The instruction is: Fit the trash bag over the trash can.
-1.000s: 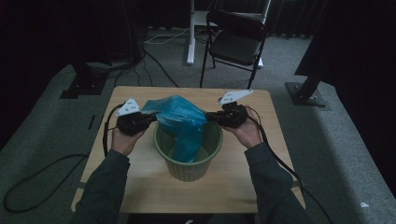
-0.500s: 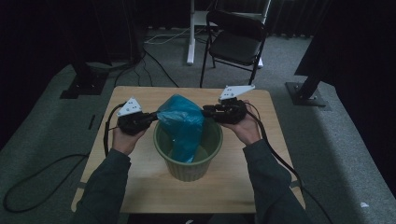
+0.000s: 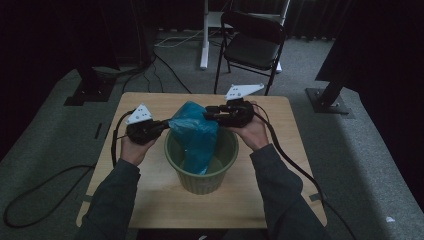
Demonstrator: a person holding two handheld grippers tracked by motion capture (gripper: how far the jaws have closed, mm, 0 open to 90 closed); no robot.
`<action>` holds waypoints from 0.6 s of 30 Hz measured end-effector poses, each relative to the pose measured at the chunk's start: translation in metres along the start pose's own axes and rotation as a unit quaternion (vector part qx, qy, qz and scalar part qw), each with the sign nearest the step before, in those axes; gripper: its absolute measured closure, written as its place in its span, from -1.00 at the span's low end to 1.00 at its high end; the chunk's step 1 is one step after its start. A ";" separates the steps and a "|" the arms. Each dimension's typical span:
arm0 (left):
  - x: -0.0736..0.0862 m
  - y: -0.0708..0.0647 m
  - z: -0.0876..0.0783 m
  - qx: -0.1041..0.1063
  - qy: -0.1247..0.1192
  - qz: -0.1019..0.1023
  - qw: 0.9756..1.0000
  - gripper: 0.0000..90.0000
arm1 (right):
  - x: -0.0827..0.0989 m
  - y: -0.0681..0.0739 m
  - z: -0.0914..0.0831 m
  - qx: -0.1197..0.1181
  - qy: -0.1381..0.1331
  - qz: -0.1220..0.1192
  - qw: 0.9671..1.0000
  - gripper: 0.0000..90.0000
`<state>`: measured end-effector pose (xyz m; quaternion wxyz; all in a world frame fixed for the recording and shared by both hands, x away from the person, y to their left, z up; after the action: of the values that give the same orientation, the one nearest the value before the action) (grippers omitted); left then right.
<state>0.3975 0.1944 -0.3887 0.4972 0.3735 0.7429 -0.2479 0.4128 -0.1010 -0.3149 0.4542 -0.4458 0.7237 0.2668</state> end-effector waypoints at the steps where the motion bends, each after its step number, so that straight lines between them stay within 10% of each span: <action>1: 0.000 0.000 0.000 0.000 0.000 0.000 1.000 0.99 | -0.001 0.001 0.003 0.002 0.004 -0.001 1.000 0.55; 18: 0.007 0.004 -0.003 -0.003 -0.001 -0.008 1.000 0.99 | 0.011 -0.012 0.015 0.097 0.073 0.006 0.993 1.00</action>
<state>0.3974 0.2014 -0.3935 0.4965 0.3661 0.7462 -0.2502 0.4276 -0.0996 -0.3313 0.4399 -0.4136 0.7798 0.1653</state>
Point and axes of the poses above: each handheld gripper's, and its own axes: z roughly forward along the jaws, x roughly out of its underside, y roughly to its left, the point moved 1 cm from there along z, roughly forward along the jaws, and after that the axes turned 3 degrees about x, right-handed, at the moved point
